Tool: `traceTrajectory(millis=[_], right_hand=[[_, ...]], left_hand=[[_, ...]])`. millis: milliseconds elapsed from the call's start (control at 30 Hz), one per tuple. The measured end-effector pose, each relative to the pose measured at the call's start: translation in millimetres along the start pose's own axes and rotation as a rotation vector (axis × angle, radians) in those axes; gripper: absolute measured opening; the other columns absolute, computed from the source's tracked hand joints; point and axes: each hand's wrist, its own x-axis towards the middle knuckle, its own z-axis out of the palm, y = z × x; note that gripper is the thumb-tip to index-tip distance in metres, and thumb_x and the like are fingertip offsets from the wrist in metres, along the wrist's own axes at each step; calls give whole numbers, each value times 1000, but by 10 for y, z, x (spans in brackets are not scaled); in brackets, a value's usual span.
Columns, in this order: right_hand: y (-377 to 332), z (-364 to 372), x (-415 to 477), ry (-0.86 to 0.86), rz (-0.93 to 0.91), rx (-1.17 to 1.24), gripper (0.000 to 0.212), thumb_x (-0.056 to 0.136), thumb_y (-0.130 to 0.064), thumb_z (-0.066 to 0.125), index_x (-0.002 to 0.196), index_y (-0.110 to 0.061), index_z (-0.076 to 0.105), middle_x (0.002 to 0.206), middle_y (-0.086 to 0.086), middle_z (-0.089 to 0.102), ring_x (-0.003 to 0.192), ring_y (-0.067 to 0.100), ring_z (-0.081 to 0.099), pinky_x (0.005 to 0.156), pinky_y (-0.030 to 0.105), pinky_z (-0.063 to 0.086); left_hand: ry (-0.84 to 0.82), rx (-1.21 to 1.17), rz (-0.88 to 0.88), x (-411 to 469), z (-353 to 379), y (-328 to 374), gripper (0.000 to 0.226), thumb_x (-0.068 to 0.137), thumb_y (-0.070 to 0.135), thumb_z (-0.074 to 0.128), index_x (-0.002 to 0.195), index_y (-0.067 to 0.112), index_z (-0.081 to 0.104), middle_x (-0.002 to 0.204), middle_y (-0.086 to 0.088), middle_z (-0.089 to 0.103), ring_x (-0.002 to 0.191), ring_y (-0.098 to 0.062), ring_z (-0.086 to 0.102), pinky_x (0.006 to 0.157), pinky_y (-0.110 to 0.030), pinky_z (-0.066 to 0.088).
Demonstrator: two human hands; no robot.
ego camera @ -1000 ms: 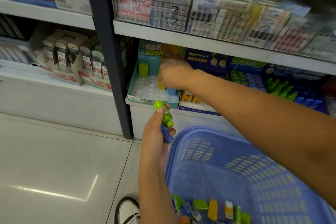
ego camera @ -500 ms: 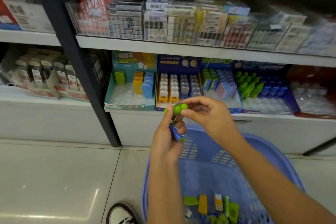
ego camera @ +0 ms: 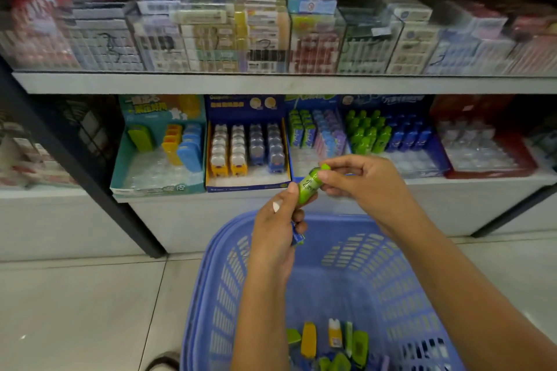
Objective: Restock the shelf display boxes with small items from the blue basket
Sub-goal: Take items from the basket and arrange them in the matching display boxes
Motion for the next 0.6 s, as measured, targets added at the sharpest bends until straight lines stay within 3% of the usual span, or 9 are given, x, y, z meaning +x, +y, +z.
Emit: traceTrajectory(millis=[133, 233, 333, 433, 500, 600], right_hand=[[79, -148, 16, 58, 14, -21, 10, 74, -15, 77, 82, -18, 72, 81, 8, 72, 71, 17, 71, 67, 23, 58], [100, -331, 93, 89, -18, -124, 13, 73, -14, 78, 75, -25, 71, 74, 0, 71, 69, 13, 69, 68, 23, 58], [90, -703, 275, 220, -106, -302, 14, 74, -16, 78, 75, -27, 69, 72, -6, 69, 61, -2, 64, 64, 11, 52], [111, -1115, 483, 338, -172, -502, 18, 76, -17, 77, 93, -17, 73, 77, -4, 67, 61, -9, 58, 64, 0, 45], [155, -1289, 640, 343, -196, -613, 28, 77, -13, 75, 104, -6, 71, 85, 3, 68, 68, -2, 60, 70, 1, 44], [234, -1341, 875, 255, -162, -667, 34, 78, -9, 74, 110, -2, 68, 94, 8, 67, 81, 13, 61, 70, 0, 43]], left_hand=[[-22, 20, 8, 47, 170, -97, 32, 97, 34, 47, 95, 9, 67, 91, -15, 61, 49, -6, 39, 47, -22, 34], [-20, -56, -77, 121, 250, -177, 27, 98, 28, 48, 97, 10, 67, 95, -12, 70, 50, -7, 44, 44, -19, 38], [0, -159, -160, 197, 280, -260, 19, 97, 11, 44, 97, 7, 62, 91, -12, 70, 46, -9, 48, 42, -20, 40], [15, -241, -187, 238, 284, -305, 19, 96, 5, 41, 100, 5, 60, 79, -7, 73, 47, -10, 54, 45, -20, 46], [12, -268, -205, 239, 299, -317, 18, 96, 7, 44, 103, 3, 60, 73, -8, 72, 47, -11, 55, 44, -20, 47], [9, -140, -218, 231, 328, -353, 20, 99, 16, 44, 109, 10, 60, 67, -2, 70, 38, -8, 42, 35, -16, 31]])
